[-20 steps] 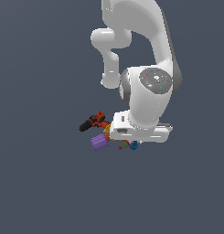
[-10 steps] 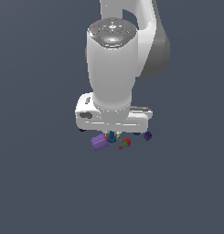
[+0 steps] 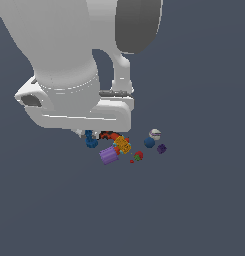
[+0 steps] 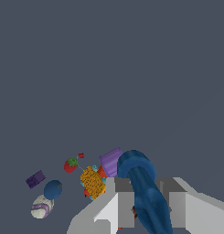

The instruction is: Pick up a designated object from a clutter of objects.

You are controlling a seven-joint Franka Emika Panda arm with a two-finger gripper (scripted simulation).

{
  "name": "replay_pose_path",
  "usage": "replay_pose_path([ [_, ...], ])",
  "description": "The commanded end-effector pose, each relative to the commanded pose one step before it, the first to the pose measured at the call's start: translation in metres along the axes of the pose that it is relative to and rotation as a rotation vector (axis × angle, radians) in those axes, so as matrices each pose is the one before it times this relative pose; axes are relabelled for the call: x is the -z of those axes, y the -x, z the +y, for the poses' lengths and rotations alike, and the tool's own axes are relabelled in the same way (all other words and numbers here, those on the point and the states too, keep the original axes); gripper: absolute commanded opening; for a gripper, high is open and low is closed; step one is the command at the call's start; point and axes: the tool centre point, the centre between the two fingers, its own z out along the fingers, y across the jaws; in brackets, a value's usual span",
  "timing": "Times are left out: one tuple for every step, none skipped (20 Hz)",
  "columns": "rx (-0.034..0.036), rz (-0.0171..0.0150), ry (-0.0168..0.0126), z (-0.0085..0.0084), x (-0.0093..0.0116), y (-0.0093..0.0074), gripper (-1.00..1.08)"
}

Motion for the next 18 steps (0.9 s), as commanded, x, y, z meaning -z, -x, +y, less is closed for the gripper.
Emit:
replay_pose_path([
  [0.00155, -0.00126, 0.00003, 0.01478, 0.01477, -0.00413, -1.00],
  [0.00000, 0.00000, 0.00000, 0.00482, 0.00471, -0.00152, -1.00],
  [-0.00015, 0.00004, 0.00067, 0.00418, 0.00429, -0.00139, -1.00],
  [0.00000, 0.00000, 0.00000, 0.00390, 0.00381, -0.00131, -1.00],
  [0.00000, 0.00000, 0.00000, 0.00352, 0.00345, -0.00121, -1.00],
  [0.00000, 0.00000, 0.00000, 0.00317, 0.00310, -0.00111, -1.00],
  [0.00000, 0.00000, 0.00000, 0.00283, 0.00277, -0.00101, -1.00],
  [0.00000, 0.00000, 0.00000, 0.00250, 0.00245, -0.00091, -1.00],
  [0.00000, 0.00000, 0.00000, 0.00218, 0.00215, -0.00082, -1.00],
  [0.00000, 0.00000, 0.00000, 0.00188, 0.00185, -0.00073, -1.00],
  [0.00000, 0.00000, 0.00000, 0.00158, 0.00157, -0.00065, -1.00],
  [0.00000, 0.00000, 0.00000, 0.00130, 0.00130, -0.00057, -1.00],
  [0.00000, 0.00000, 0.00000, 0.00103, 0.00105, -0.00049, -1.00],
  [0.00000, 0.00000, 0.00000, 0.00078, 0.00081, -0.00042, -1.00],
  [-0.00055, 0.00004, 0.00042, 0.00077, 0.00065, -0.00027, -1.00],
  [0.00000, 0.00000, 0.00000, 0.00036, 0.00039, -0.00025, -1.00],
  [0.00000, 0.00000, 0.00000, 0.00019, 0.00021, -0.00015, -1.00],
  [0.00000, 0.00000, 0.00000, 0.00006, 0.00007, -0.00005, -1.00],
])
